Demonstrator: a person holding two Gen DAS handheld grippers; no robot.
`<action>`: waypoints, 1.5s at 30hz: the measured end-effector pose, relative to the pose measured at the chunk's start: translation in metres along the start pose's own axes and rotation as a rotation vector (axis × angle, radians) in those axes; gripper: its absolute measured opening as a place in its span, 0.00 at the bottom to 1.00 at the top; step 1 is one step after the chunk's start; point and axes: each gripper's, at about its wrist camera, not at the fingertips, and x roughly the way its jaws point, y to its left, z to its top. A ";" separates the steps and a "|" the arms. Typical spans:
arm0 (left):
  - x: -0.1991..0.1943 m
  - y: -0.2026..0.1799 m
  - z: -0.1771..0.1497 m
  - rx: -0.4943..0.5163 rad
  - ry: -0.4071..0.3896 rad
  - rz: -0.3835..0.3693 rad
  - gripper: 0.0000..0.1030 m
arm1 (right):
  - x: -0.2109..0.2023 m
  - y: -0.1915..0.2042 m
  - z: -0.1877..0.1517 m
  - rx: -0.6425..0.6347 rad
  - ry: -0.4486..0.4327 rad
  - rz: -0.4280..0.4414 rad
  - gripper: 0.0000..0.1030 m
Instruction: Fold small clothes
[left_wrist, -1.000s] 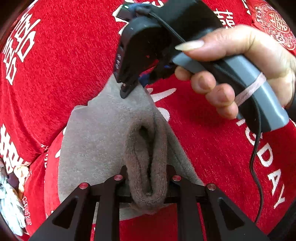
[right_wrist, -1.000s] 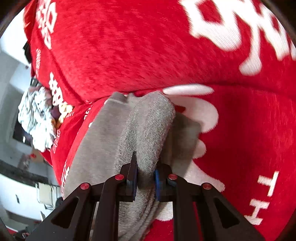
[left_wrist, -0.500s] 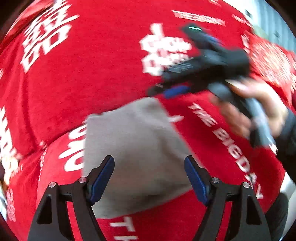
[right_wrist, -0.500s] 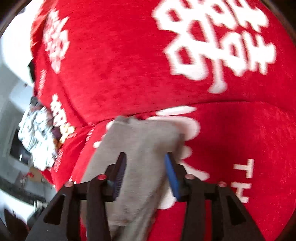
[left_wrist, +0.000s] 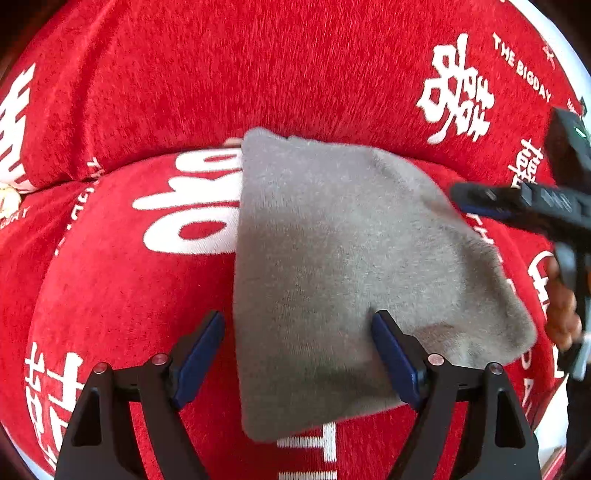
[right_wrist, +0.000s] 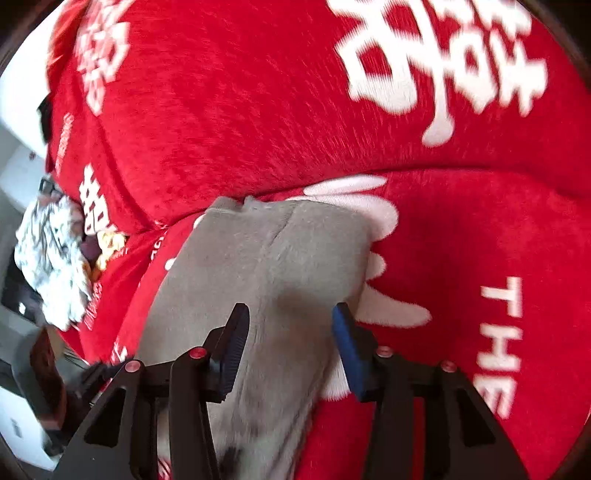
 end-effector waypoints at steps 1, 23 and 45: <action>-0.005 0.001 -0.001 0.007 -0.014 0.005 0.80 | -0.009 0.011 -0.006 -0.025 -0.010 0.032 0.50; -0.028 0.041 -0.011 -0.053 -0.040 -0.038 0.97 | -0.053 0.048 -0.090 -0.053 -0.082 0.010 0.73; 0.072 0.052 0.043 -0.169 0.252 -0.324 0.97 | 0.015 -0.017 -0.037 0.172 0.036 -0.069 0.79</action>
